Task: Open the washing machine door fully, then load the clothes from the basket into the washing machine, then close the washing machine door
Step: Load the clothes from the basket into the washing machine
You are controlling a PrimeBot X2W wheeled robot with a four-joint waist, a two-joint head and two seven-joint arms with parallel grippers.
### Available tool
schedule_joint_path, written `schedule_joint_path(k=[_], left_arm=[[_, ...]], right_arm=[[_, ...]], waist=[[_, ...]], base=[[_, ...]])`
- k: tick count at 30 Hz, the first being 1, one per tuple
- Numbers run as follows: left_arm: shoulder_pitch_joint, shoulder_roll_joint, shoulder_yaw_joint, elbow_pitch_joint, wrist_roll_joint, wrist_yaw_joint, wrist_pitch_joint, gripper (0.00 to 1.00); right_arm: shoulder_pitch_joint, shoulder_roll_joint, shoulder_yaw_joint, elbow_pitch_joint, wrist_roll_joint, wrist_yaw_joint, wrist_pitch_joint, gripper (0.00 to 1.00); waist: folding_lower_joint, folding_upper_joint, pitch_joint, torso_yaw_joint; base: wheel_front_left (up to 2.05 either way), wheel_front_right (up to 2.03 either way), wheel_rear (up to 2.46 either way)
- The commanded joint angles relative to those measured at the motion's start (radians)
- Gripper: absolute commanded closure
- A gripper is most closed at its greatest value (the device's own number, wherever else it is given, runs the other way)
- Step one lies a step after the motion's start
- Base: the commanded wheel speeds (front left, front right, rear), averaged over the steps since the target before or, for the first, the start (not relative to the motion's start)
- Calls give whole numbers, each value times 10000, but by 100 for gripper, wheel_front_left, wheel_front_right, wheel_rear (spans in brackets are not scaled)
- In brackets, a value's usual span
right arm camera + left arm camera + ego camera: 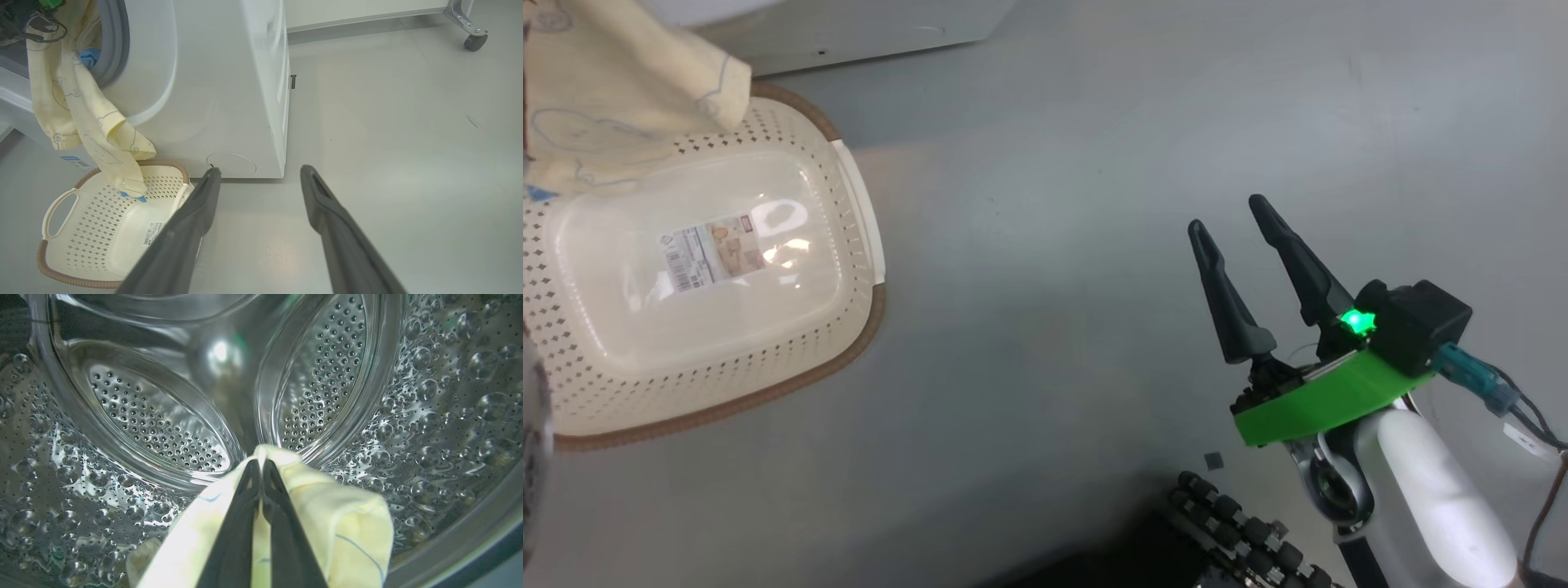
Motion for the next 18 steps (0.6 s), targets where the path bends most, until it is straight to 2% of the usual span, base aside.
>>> schedule_joint_path(k=[1, 11, 18], left_arm=[[-689, 484, -29, -341, 143, 81, -106, 100], [-1826, 965, -506, -440, 481, 191, -109, 100], [-2123, 1227, -287, -1079, 154, 416, -110, 100]], right_arm=[[177, -22, 199, -297, 128, -29, -65, 0], [423, -22, 504, -395, 350, -29, -65, 0], [566, -22, 625, -470, 304, -29, -65, 0]], waist=[[-1, 0, 122, -150], [-1, 0, 373, -560], [-1, 0, 438, -873]], base=[[0, 0, 0], [0, 0, 0], [0, 0, 0]])
